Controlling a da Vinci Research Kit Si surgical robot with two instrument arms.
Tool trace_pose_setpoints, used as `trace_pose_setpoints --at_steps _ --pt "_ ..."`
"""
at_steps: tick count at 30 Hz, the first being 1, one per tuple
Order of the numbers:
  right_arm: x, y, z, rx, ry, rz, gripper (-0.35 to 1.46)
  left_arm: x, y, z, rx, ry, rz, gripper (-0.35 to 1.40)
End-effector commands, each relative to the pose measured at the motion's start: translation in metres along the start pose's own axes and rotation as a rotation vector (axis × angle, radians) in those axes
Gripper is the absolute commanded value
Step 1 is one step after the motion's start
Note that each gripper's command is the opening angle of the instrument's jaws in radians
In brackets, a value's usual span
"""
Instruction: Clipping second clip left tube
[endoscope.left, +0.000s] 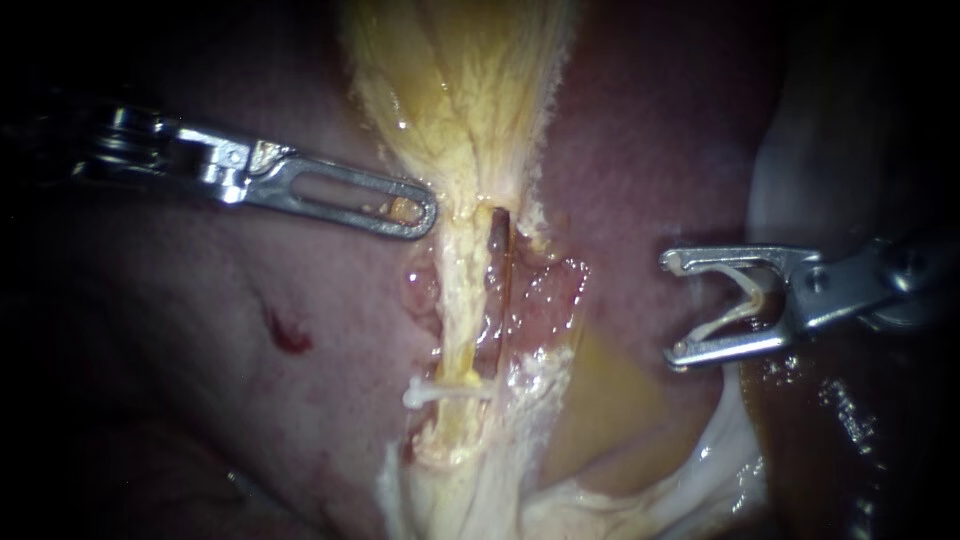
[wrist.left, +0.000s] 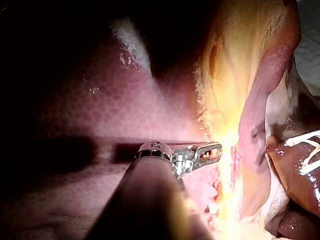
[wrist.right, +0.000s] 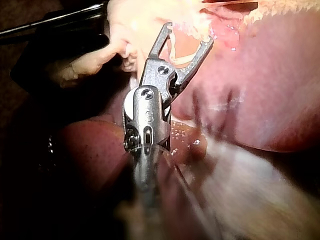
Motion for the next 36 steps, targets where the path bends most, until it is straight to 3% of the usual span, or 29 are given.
trace_pose_setpoints --at_steps 1,6,10,15,19,29,36 --pt "0.0 0.0 0.0 0.0 0.0 0.0 0.49 0.0 0.0 -0.0001 0.002 0.002 0.0 -0.35" --pt "0.0 0.0 0.0 0.0 0.0 0.0 0.49 -0.0001 -0.0009 -0.0012 0.005 0.006 -0.003 -0.35" --pt "0.0 -0.0001 0.0 0.0 0.0 0.0 0.5 -0.0006 -0.002 -0.0036 0.014 0.016 -0.009 -0.35" --pt "0.0 -0.0001 0.0 0.0 0.0 0.0 0.5 -0.0012 -0.0034 -0.0069 0.023 0.002 -0.019 -0.35" --pt "0.0 -0.0001 0.0 0.0 0.0 0.0 0.5 -0.0013 -0.0039 -0.0082 0.03 0.001 -0.022 -0.35" --pt "0.0005 -0.0002 0.0008 0.004 0.009 0.002 0.5 -0.0014 -0.0035 -0.0086 0.028 -0.001 -0.021 -0.35" --pt "0.0009 -0.0006 0.0045 0.025 0.024 0.0 0.5 -0.0012 -0.0032 -0.0083 0.026 -0.003 -0.019 -0.35"
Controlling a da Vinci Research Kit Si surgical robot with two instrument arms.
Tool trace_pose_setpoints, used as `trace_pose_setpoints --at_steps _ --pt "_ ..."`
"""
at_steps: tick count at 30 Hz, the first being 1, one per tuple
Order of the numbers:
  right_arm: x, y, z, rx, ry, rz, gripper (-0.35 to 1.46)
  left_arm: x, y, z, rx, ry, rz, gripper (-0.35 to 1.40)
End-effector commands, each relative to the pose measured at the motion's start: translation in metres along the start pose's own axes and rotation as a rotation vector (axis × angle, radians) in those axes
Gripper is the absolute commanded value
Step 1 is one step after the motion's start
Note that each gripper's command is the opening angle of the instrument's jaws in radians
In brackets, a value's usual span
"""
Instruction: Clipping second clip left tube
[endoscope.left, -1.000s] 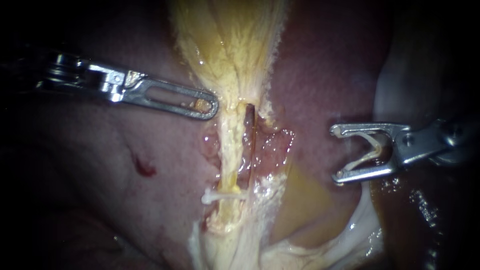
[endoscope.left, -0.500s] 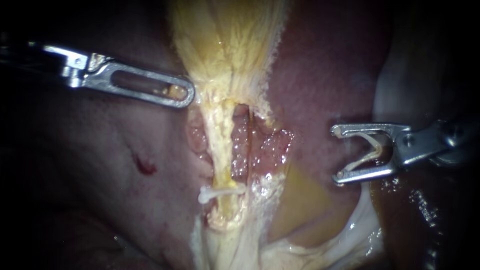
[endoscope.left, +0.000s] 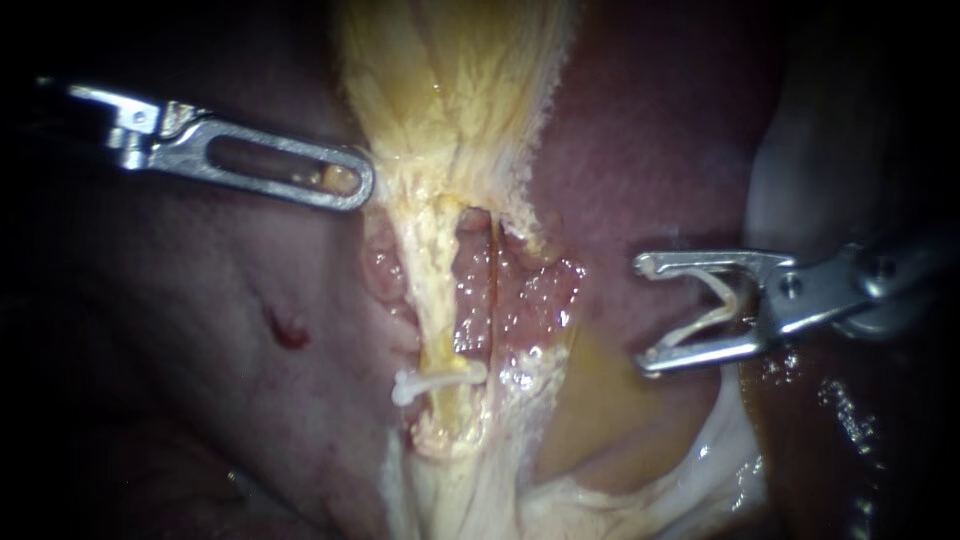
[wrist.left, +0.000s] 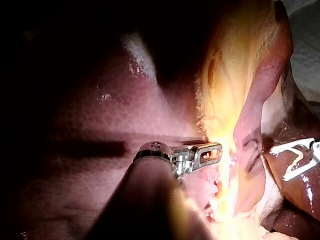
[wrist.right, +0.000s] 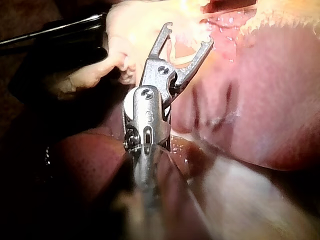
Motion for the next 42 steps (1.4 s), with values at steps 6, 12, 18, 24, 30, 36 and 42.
trace_pose_setpoints --at_steps 6,12,18,24,30,36,42 --pt "-0.0008 -0.0005 0.0054 0.023 0.012 -0.007 0.5 0.0 0.0 0.0001 -0.001 -0.001 0.001 -0.35" --pt "-0.0021 -0.0006 0.0101 0.038 0.021 0.026 0.5 0.0001 0.0 0.0002 -0.002 -0.001 0.001 -0.35" --pt "-0.004 0.0001 0.0128 0.047 0.028 0.054 0.5 0.0001 0.0 0.0002 -0.002 -0.001 0.001 -0.35" --pt "-0.0059 0.0008 0.0148 0.066 0.033 0.077 0.5 0.0002 -0.0001 0.0002 -0.003 -0.002 0.0 -0.35" --pt "-0.0072 0.0016 0.016 0.085 0.038 0.101 0.5 0.0002 -0.0001 0.0002 -0.003 -0.002 0.0 -0.35" --pt "-0.0079 0.0025 0.016 0.103 0.042 0.116 0.49 0.0003 -0.0001 0.0002 -0.003 -0.002 0.0 -0.35" --pt "-0.0084 0.003 0.016 0.108 0.04 0.131 0.49 0.0003 -0.0001 0.0002 -0.003 -0.003 0.001 -0.35"
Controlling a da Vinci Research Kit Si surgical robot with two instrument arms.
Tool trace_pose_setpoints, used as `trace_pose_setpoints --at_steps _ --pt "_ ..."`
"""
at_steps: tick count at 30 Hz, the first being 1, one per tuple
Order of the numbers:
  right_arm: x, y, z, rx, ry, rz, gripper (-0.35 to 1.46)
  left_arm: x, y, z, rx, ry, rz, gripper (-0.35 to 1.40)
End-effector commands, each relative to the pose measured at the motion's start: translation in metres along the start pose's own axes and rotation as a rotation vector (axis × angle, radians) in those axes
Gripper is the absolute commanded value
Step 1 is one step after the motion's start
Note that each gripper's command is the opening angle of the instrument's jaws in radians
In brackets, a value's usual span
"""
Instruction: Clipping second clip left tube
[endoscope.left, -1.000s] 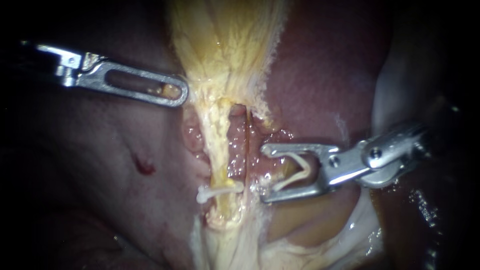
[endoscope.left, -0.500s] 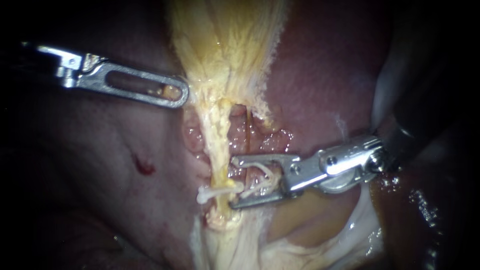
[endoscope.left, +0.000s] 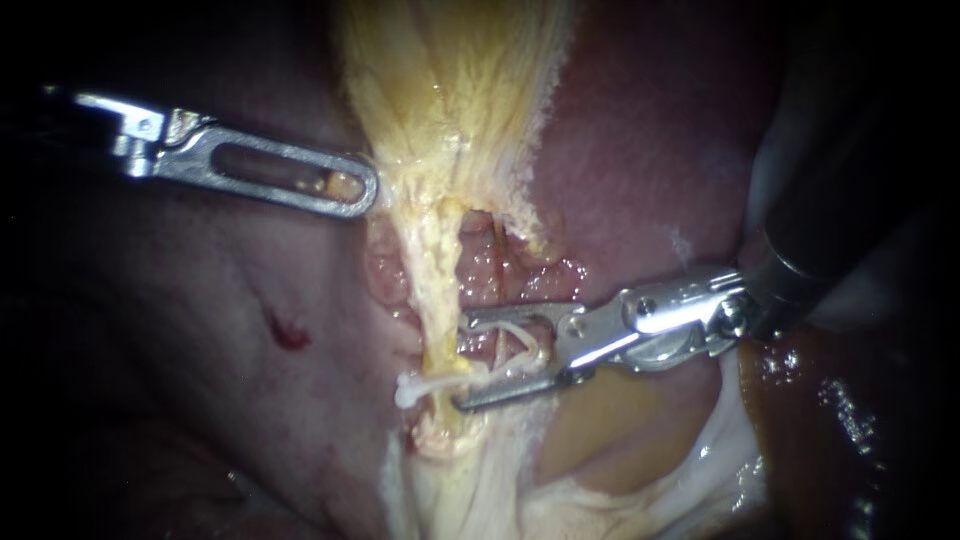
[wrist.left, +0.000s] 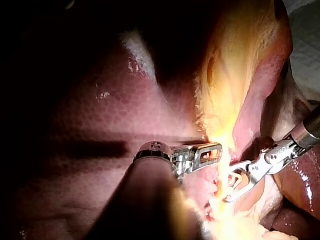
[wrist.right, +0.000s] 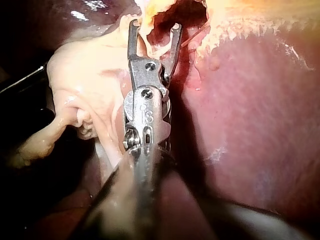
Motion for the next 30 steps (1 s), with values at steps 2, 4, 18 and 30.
trace_pose_setpoints --at_steps 2,4,18,30 --pt "0.0 0.0 0.0 0.006 0.003 0.004 0.49 0.0 0.0 0.0 0.0 0.0 0.0 -0.35" --pt "0.0 0.0 0.0001 0.012 0.02 0.015 0.49 0.0001 0.0 0.0 0.0 0.0 0.0 -0.35" --pt "0.0018 -0.0008 0.0032 0.098 0.111 0.071 0.49 0.0001 0.0 0.0002 -0.001 -0.001 0.001 -0.35" --pt "0.0018 -0.0007 0.0063 0.142 0.143 0.11 0.49 0.0002 0.0 0.0004 -0.002 -0.003 0.001 -0.35"
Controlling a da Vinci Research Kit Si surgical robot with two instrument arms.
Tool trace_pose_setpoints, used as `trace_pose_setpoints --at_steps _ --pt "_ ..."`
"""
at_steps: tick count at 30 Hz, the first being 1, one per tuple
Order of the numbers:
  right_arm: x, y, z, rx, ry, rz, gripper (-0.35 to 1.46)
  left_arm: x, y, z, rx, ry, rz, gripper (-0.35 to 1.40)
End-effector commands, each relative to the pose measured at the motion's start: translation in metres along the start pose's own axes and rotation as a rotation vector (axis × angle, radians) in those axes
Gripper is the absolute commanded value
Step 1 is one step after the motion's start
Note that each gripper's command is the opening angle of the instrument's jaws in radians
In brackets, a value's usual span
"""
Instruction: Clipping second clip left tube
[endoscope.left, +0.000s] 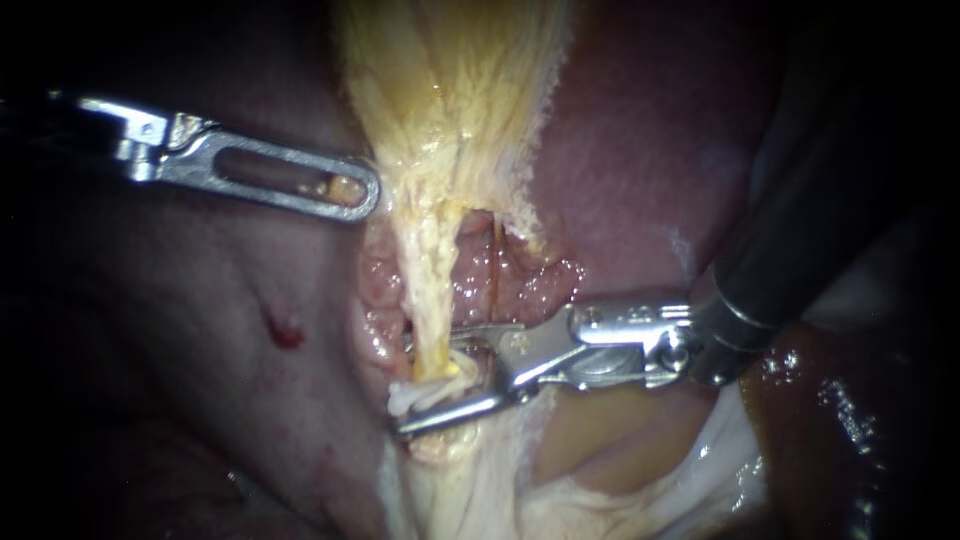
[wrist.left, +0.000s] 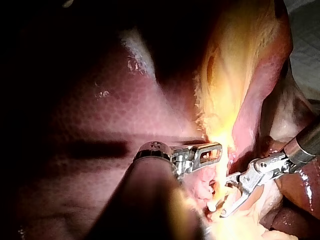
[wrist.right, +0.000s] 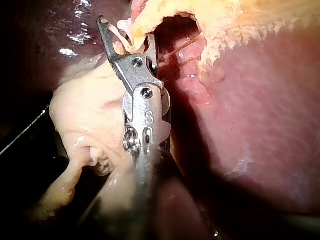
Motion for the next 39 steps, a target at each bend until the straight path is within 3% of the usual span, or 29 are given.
trace_pose_setpoints --at_steps 1,17,29,39 --pt "-0.0001 0.0001 0.0002 0.007 0.0 0.004 0.49 0.0 0.0 0.0 0.0 0.0 0.0 -0.35" --pt "0.0 -0.0008 0.0016 0.114 0.089 0.055 0.49 0.0 0.0 0.0002 -0.001 -0.001 0.0 -0.35" --pt "0.0009 -0.0038 0.002 0.217 0.099 0.066 0.49 -0.0001 0.0003 0.0002 0.0 0.0 0.001 -0.35" --pt "0.0014 -0.0047 0.002 0.239 0.099 0.066 0.49 -0.0001 0.0004 0.0002 0.0 0.0 0.001 -0.35"
